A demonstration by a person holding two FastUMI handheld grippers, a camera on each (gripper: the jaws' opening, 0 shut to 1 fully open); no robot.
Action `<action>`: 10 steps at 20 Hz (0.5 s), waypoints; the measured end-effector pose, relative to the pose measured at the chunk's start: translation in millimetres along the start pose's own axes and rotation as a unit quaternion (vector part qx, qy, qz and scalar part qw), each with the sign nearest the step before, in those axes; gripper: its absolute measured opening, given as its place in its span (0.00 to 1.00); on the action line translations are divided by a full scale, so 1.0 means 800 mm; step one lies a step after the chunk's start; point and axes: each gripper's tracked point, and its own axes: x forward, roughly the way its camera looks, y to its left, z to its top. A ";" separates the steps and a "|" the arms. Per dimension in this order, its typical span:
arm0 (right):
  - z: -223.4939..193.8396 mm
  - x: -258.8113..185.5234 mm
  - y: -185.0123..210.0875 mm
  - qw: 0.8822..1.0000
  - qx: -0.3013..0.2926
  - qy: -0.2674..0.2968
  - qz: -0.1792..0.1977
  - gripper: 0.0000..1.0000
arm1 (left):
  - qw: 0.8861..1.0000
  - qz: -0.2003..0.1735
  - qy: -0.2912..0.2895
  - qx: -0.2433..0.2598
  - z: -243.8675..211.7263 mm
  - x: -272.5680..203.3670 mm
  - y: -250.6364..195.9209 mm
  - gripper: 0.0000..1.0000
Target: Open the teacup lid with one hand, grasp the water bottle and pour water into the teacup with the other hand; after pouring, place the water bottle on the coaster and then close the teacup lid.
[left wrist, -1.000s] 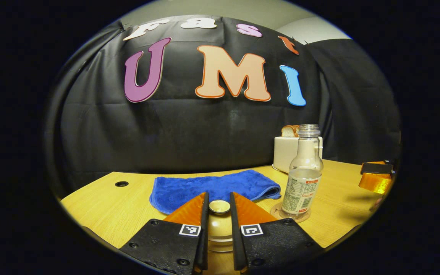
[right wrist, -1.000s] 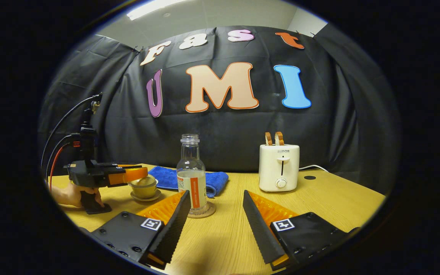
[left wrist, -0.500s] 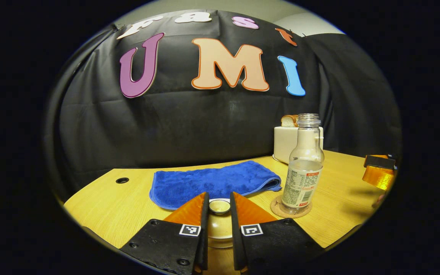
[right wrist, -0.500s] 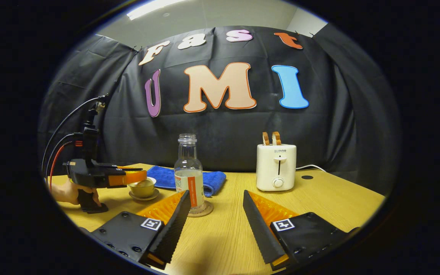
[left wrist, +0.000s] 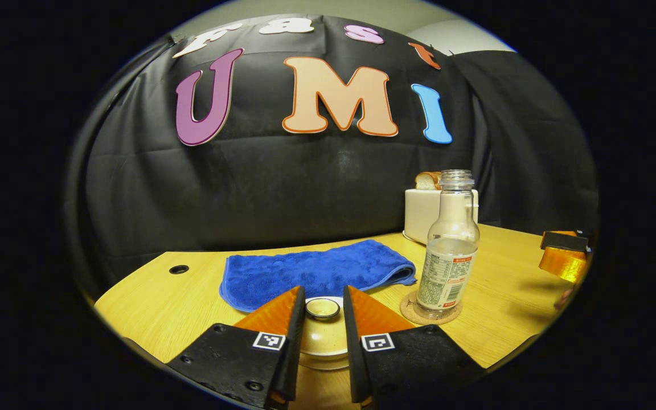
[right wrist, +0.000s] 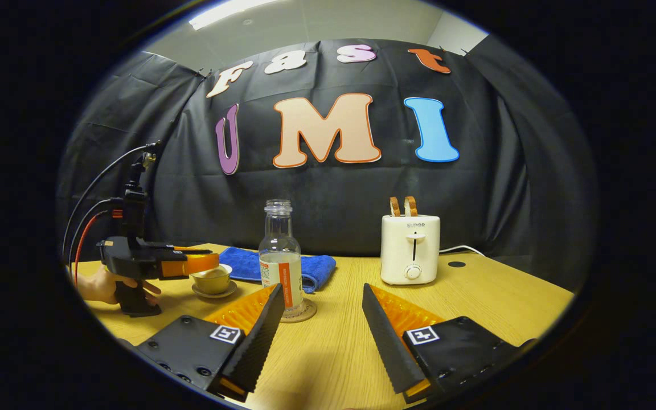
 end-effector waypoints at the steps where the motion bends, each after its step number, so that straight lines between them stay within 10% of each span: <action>1: 0.000 0.000 0.000 1.000 0.000 0.000 0.000 0.84 | 1.000 0.004 -0.001 -0.002 0.001 0.000 0.002 0.35; 6: 0.000 0.001 -0.003 1.000 0.000 0.000 -0.002 0.84 | 0.999 0.027 -0.028 -0.019 0.010 -0.007 0.014 0.79; 10: 0.000 0.000 -0.005 1.000 0.000 0.000 -0.007 0.84 | 0.998 0.041 -0.049 -0.013 0.017 -0.008 0.020 0.89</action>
